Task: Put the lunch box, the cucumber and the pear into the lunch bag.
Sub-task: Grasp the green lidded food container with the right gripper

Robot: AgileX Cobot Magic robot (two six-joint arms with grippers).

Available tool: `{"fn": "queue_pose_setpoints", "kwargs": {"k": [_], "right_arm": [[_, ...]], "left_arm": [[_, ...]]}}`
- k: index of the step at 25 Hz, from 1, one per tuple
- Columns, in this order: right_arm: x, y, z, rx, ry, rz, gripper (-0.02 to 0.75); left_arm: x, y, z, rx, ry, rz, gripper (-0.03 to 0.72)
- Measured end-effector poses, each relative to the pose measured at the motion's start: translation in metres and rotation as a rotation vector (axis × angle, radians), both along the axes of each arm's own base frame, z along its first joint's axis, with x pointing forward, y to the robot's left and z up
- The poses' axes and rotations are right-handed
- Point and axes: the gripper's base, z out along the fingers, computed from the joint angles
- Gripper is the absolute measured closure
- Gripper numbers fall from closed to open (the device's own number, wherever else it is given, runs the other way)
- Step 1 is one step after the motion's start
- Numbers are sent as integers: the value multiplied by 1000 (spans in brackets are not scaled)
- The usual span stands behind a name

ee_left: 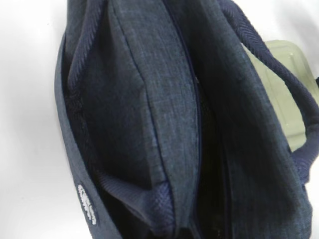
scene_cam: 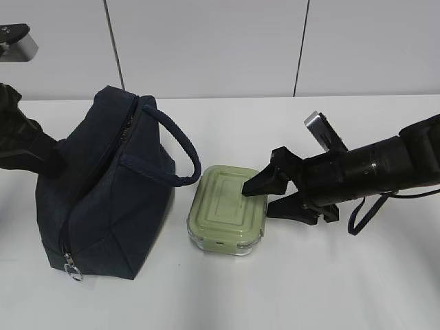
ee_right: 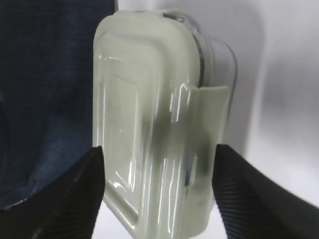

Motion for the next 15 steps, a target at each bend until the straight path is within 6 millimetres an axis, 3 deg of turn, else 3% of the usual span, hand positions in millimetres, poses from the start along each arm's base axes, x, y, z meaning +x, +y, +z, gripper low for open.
{"fn": "queue_pose_setpoints", "kwargs": {"k": [7,15], "right_arm": [[4,1,-24,20,26,-23,219],[6,2,-23,35,-17,-18,219]], "left_arm": [[0,0,0,0,0,0,685],[0,0,0,0,0,0,685]]}}
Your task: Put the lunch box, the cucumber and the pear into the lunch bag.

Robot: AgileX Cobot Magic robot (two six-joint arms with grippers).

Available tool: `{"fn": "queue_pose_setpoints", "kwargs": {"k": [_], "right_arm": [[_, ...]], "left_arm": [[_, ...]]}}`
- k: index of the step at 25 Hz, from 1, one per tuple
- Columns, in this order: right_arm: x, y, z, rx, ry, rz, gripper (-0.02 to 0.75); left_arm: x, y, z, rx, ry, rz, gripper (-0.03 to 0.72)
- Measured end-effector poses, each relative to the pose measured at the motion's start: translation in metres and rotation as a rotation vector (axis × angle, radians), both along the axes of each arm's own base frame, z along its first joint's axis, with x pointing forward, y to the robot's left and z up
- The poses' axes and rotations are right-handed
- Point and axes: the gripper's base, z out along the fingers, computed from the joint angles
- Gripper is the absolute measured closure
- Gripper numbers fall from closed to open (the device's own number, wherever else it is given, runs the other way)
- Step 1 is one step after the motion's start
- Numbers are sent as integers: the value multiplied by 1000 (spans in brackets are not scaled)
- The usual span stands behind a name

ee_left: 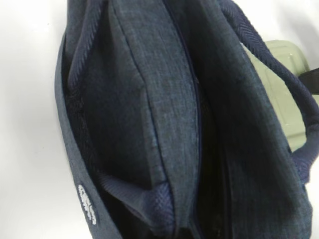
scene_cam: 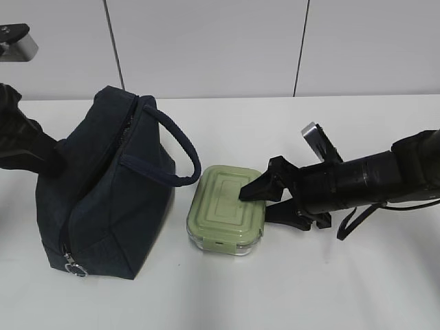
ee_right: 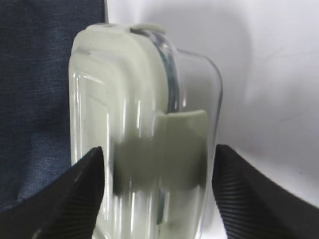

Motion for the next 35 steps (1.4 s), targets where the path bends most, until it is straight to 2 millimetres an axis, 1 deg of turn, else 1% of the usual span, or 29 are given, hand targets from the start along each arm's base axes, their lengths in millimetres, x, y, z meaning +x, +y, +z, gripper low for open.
{"fn": "queue_pose_setpoints", "kwargs": {"k": [5,6,8,10,13,16,19,20,22,23,25,28,32,35], "right_arm": [[-2,3,-11,41,29,26,228],[-2,3,-12,48,31,27,248],[-2,4,-11,62,31,32,335],[-1,4,-11,61,26,33,371],[-1,4,-6,53,8,35,379],[-2,1,6,9,-38,34,379],[-1,-4,36,-7,-128,22,379],[-1,-7,52,-9,-175,14,379],[-1,-11,76,-14,-242,3,379],[-1,-12,93,-18,-292,2,379],[1,-11,120,-19,-361,7,379],[6,-4,158,-7,-445,31,379],[11,13,195,22,-522,90,381],[13,20,216,35,-571,117,381]], "left_arm": [[0,0,0,0,0,0,685],[0,0,0,0,0,0,685],[0,0,0,0,0,0,685],[0,0,0,0,0,0,685],[0,0,0,1,0,0,685],[0,0,0,2,0,-1,685],[0,0,0,2,0,-1,685],[0,0,0,2,0,-1,685],[0,0,0,3,-1,-1,685],[0,0,0,3,-1,-1,685],[0,0,0,3,-1,-1,685],[0,0,0,3,-1,-1,685],[0,0,0,4,-1,-1,685],[0,0,0,5,-1,-2,685]]}}
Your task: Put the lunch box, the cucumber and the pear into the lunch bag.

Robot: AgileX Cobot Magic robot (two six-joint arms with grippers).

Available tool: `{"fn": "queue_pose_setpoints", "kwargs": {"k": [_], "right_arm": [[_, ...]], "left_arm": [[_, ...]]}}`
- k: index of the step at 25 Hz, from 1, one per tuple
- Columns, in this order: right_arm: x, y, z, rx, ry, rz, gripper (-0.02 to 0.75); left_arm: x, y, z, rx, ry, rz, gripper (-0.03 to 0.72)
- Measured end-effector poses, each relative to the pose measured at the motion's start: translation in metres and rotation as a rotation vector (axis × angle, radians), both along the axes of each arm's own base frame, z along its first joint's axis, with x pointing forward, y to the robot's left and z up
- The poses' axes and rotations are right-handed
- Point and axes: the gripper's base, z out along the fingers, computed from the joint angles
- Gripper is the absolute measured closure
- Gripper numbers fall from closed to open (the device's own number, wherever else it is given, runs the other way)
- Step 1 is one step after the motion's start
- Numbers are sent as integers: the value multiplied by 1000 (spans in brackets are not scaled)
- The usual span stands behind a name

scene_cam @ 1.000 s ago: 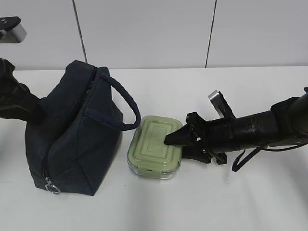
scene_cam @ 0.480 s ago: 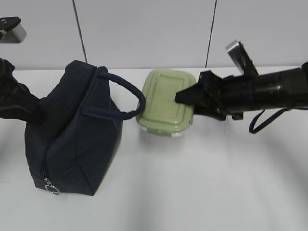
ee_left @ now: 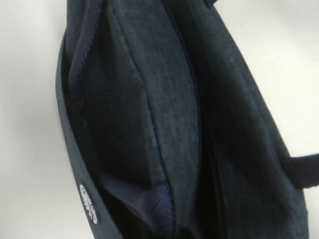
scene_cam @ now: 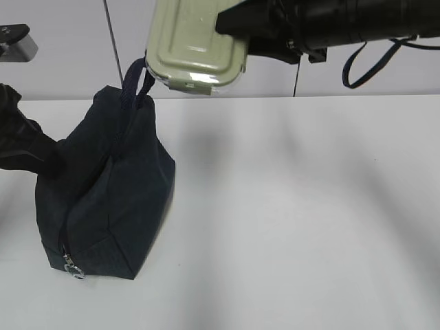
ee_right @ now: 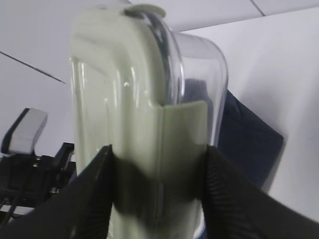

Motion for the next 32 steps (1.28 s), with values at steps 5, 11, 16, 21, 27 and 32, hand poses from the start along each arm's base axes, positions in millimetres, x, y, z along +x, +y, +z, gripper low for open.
{"fn": "queue_pose_setpoints", "kwargs": {"k": [5,11,16,21,27,32], "right_arm": [[2,-4,23,-61,-26,1,381],[0,0,19,-145,-1,7,381],[-9,81,-12,-181,12,181,381],[5,120,-32,-197,3,206,381],[16,118,-55,-361,55,163,381],[20,107,-86,-574,166,136,381]], "left_arm": [[0,0,0,1,1,-1,685],[0,0,0,1,1,-1,685],[0,0,0,2,0,-1,685],[0,0,0,2,0,-1,685],[0,0,0,4,-2,-1,685],[1,0,0,2,-8,2,685]]}}
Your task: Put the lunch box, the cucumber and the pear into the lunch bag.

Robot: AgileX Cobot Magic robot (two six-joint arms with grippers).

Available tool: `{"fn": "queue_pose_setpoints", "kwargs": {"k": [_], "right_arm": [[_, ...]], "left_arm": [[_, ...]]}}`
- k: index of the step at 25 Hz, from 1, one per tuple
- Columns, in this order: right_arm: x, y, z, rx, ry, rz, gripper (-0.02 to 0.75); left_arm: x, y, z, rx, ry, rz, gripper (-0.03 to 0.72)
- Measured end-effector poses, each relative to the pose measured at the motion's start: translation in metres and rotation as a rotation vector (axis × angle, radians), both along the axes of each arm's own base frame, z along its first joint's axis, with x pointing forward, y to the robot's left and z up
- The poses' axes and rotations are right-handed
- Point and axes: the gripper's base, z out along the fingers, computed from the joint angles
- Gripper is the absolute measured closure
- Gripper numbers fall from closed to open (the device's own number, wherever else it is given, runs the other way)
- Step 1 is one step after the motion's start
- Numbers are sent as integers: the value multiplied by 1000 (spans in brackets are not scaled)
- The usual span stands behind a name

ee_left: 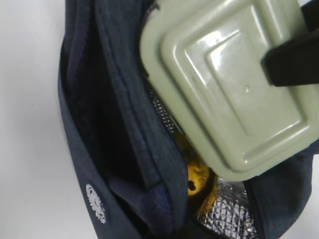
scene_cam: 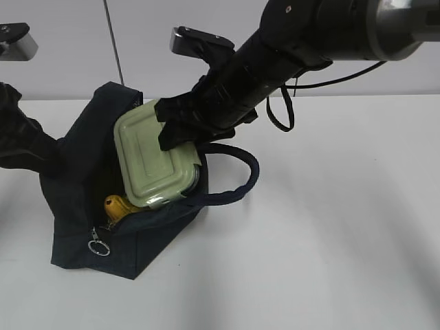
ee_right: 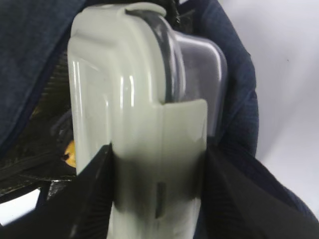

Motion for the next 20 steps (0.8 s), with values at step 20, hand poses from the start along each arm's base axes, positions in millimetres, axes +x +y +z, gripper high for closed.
{"fn": "queue_pose_setpoints", "kwargs": {"k": [20], "right_arm": [[-1,39,54,81,-108,242,271]], "left_arm": [[0,0,0,2,-6,1,685]]}}
